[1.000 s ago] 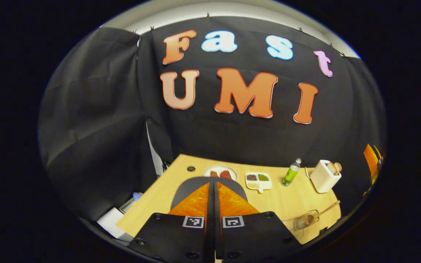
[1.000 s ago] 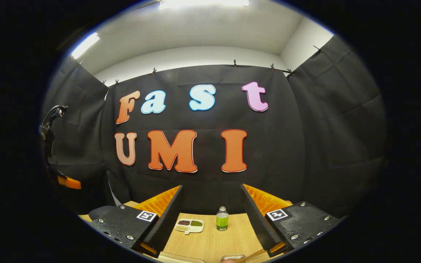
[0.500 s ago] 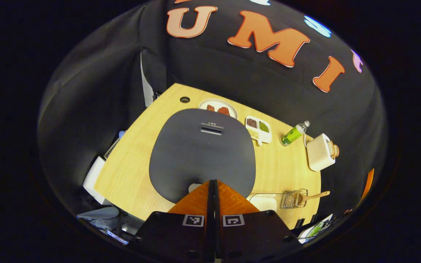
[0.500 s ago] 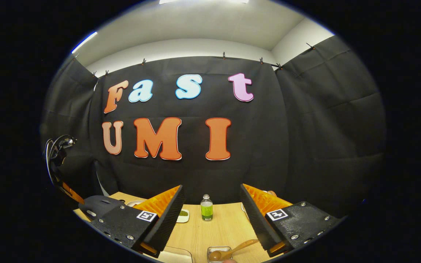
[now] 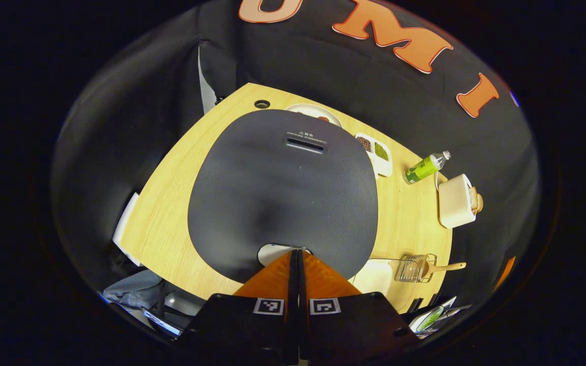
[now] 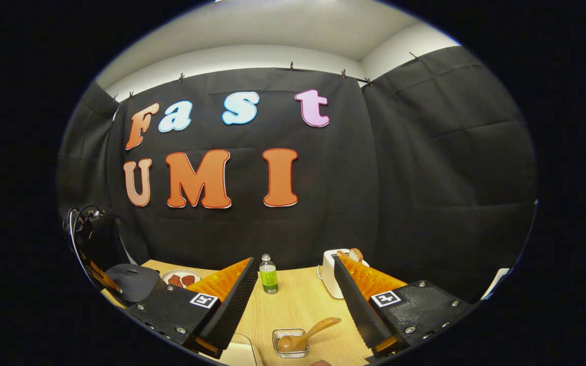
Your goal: Close the left gripper, press the button to open the rice cooker; take a wooden spoon from the chopstick holder with the right hand, scoop a spoonful of rice and pour it into the rice cooker, then put the wooden spoon back into the chopstick holder.
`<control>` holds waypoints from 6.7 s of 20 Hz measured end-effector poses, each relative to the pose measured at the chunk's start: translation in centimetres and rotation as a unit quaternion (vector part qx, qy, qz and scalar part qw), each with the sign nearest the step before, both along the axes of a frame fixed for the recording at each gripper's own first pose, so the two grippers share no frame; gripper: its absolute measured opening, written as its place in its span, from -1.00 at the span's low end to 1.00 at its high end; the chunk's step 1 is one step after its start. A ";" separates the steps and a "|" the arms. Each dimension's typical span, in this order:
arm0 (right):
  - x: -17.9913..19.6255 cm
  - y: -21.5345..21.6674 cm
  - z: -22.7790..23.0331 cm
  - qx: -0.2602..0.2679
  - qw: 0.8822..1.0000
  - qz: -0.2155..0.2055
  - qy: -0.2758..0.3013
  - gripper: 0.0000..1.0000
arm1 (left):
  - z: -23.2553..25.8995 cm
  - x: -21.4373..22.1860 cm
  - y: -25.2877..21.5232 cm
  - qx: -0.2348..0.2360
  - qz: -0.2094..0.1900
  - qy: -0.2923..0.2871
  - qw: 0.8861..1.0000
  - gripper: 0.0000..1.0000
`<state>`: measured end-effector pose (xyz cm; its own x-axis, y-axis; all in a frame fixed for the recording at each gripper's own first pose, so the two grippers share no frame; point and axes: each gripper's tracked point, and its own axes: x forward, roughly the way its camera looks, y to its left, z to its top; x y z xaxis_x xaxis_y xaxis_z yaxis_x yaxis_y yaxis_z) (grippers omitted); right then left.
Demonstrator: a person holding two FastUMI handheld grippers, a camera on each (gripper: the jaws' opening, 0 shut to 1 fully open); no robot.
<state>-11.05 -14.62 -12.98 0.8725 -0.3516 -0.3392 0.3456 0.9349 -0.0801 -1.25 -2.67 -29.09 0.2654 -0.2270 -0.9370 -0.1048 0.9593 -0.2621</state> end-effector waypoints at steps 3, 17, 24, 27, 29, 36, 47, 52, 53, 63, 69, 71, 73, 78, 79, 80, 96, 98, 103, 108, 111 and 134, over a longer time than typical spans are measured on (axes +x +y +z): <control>-0.1 -0.3 -0.7 0.000 1.000 0.002 0.009 0.87 | 0.1 0.3 0.0 -0.003 0.004 -0.005 1.000 -0.90; -1.9 -1.6 -9.8 0.087 0.988 0.003 0.128 0.79 | 13.1 5.1 1.0 0.150 -0.017 -0.325 0.934 -0.90; -4.0 -2.1 -13.6 0.132 0.975 -0.022 0.179 0.79 | 21.1 5.9 -1.0 0.169 -0.017 -0.471 0.866 -0.87; -5.3 -2.6 -15.9 0.162 0.964 -0.043 0.207 0.56 | 21.4 5.2 -2.9 0.168 -0.041 -0.481 0.860 -0.12; -5.9 -2.5 -17.4 0.185 0.956 -0.049 0.221 0.53 | 21.9 4.5 -3.7 0.171 -0.048 -0.490 0.853 0.32; -5.8 -1.9 -24.9 0.258 0.926 -0.064 0.267 0.22 | 22.5 2.3 -5.5 0.192 -0.077 -0.502 0.840 0.93; -4.0 -2.3 -27.6 0.285 0.917 -0.096 0.262 -0.70 | 21.6 1.1 -4.1 0.219 -0.077 -0.484 0.844 0.93; -4.7 -2.5 -27.4 0.283 0.912 -0.115 0.273 -0.75 | 21.1 1.2 -3.7 0.205 -0.079 -0.485 0.847 0.93; -4.9 -2.3 -27.4 0.284 0.909 -0.119 0.282 -0.77 | 21.1 1.3 -3.6 0.200 -0.079 -0.487 0.846 0.93; -2.4 -0.7 -18.1 0.275 0.932 -0.110 0.209 -0.78 | 20.3 1.9 -1.6 0.168 -0.075 -0.495 0.849 0.75; -1.9 4.8 -15.4 0.282 0.936 -0.046 0.204 -0.78 | 18.7 2.6 -0.2 0.147 -0.065 -0.483 0.861 0.75; -2.2 7.1 -15.5 0.277 0.936 -0.020 0.216 -0.78 | 18.3 2.8 0.1 0.141 -0.066 -0.480 0.863 0.93; -2.4 9.0 -15.9 0.254 0.939 0.008 0.230 -0.78 | 18.1 3.0 0.3 0.133 -0.065 -0.478 0.866 0.75; -3.2 12.0 -18.0 0.172 0.949 0.059 0.257 -0.79 | 17.5 3.0 1.6 0.136 -0.056 -0.475 0.868 0.94; -3.3 12.2 -18.6 0.152 0.951 0.065 0.259 -0.78 | 17.4 3.1 1.9 0.137 -0.057 -0.472 0.869 0.94; -3.5 12.3 -19.3 0.132 0.952 0.071 0.265 -0.78 | 17.2 3.0 2.1 0.138 -0.059 -0.471 0.869 0.94; -6.1 16.4 -25.3 0.007 0.958 0.088 0.274 -0.80 | 15.1 4.2 4.3 0.149 -0.103 -0.458 0.870 0.94; -6.1 16.7 -25.6 0.029 0.959 0.079 0.272 -0.79 | 15.0 4.2 4.4 0.148 -0.107 -0.458 0.870 0.97; -6.3 17.8 -25.8 0.106 0.952 0.061 0.279 -0.80 | 14.6 4.6 5.2 0.151 -0.110 -0.455 0.871 0.97; -6.2 20.7 -25.8 0.162 0.939 0.085 0.291 -0.78 | 14.5 4.8 5.4 0.149 -0.109 -0.455 0.871 0.97; -6.2 21.9 -25.9 0.200 0.926 0.099 0.305 -0.78 | 14.5 5.1 5.5 0.148 -0.111 -0.455 0.871 0.97; -6.8 25.5 -26.7 0.464 0.825 0.072 0.316 -0.79 | 13.8 4.0 7.8 0.162 -0.098 -0.439 0.878 0.84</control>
<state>-17.81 10.90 -39.69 0.4294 0.4062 -0.8066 0.3884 0.7232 0.5710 2.74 5.14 -15.26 0.9038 -0.1083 -0.4140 0.1768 0.9755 0.1309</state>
